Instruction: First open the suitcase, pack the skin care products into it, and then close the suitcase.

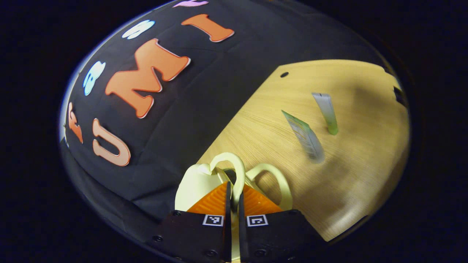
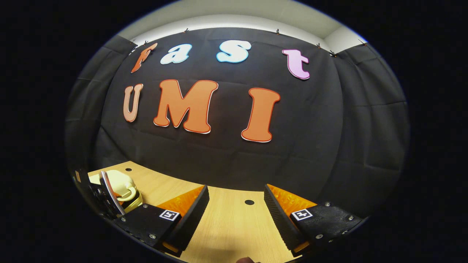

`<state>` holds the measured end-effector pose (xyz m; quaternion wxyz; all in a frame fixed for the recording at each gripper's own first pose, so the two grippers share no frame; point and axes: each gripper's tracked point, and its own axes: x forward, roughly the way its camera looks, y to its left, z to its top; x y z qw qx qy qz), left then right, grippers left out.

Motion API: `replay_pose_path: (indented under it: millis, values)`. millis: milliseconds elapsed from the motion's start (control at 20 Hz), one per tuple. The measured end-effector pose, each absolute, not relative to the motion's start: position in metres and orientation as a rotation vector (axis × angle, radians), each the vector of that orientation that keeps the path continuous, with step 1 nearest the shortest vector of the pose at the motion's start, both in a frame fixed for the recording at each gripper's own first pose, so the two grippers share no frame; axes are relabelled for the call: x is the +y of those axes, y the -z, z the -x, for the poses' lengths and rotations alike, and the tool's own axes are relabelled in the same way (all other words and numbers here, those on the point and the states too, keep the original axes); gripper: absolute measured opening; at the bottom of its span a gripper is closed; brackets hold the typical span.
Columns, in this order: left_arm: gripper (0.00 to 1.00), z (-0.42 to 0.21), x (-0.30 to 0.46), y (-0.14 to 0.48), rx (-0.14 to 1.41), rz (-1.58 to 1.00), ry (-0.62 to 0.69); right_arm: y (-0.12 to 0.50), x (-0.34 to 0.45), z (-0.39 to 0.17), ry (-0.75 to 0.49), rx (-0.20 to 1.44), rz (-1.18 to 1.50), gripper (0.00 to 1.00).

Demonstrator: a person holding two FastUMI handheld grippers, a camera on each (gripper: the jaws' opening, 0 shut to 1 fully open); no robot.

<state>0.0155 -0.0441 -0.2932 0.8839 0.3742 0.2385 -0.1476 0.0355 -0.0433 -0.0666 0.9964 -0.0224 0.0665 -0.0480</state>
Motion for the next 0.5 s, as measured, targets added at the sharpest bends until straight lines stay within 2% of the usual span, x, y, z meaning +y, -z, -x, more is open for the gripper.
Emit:
replay_pose_path:
  millis: [200,250,500]
  values:
    - [0.08,-0.013,-0.025,0.247,0.406,-0.669,0.223,0.066,-0.019,-0.045,0.062,0.134,0.049,0.95]
    - [0.00,-0.012,-0.017,0.241,0.401,-0.639,0.208,0.064,-0.013,-0.048,0.055,0.132,0.049,0.95]
    - [0.00,-0.016,0.007,0.225,0.365,-0.542,0.132,0.061,0.027,-0.062,0.003,0.132,0.051,0.96]
